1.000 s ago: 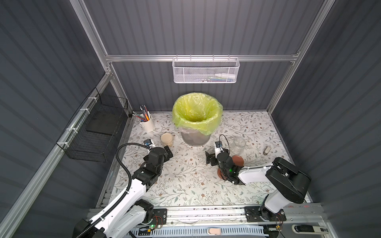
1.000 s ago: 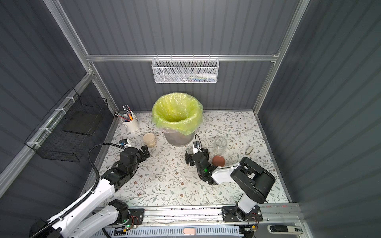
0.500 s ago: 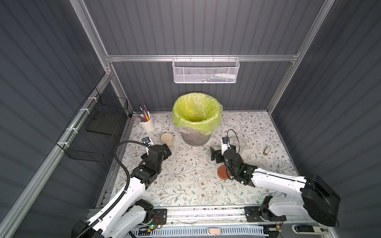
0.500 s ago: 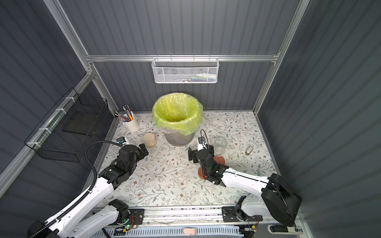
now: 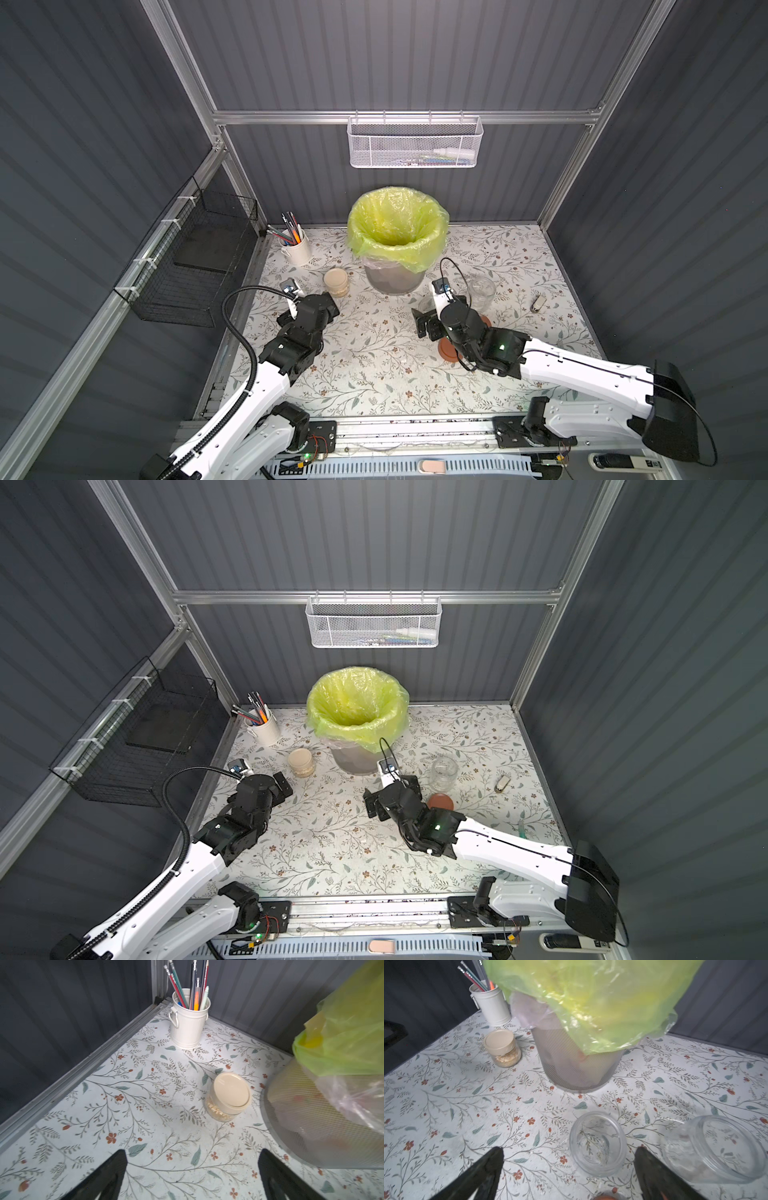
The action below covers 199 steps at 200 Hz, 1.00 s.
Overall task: Empty expired oatmeal from jars
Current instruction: Pick up the jar from the center of the board.
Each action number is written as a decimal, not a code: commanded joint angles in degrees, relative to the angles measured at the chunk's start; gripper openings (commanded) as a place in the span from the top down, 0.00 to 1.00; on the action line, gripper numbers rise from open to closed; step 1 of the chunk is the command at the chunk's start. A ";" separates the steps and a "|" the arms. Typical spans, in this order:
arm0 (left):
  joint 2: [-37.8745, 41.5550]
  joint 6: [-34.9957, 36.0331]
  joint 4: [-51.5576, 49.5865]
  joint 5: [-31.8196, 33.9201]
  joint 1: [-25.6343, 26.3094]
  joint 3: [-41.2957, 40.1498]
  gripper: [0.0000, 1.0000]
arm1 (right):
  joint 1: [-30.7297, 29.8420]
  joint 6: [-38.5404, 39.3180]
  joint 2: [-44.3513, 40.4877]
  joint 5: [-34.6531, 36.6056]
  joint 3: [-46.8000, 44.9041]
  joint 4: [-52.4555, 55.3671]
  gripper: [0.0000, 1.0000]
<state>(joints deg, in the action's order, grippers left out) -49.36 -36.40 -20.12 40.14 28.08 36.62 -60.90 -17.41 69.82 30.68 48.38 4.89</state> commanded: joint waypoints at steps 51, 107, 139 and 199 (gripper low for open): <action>1.71 -0.07 -8.74 4.97 -0.04 4.12 0.00 | -3.73 5.33 21.10 -5.64 13.61 -6.60 0.01; 8.12 -2.79 -16.19 5.39 -0.21 5.94 0.00 | -2.44 7.47 40.20 -9.41 27.95 -15.41 0.01; 12.17 -4.60 -20.79 4.55 -0.21 7.19 0.00 | 0.87 4.71 48.57 -13.94 35.46 -15.89 0.01; 16.33 -5.86 -23.50 3.12 -0.21 8.00 0.00 | 2.93 5.69 60.30 -16.01 48.53 -16.13 0.01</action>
<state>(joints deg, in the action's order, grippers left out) -34.54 -41.10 -41.17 43.86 28.08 43.33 -58.08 -11.92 126.93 16.21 92.79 -9.91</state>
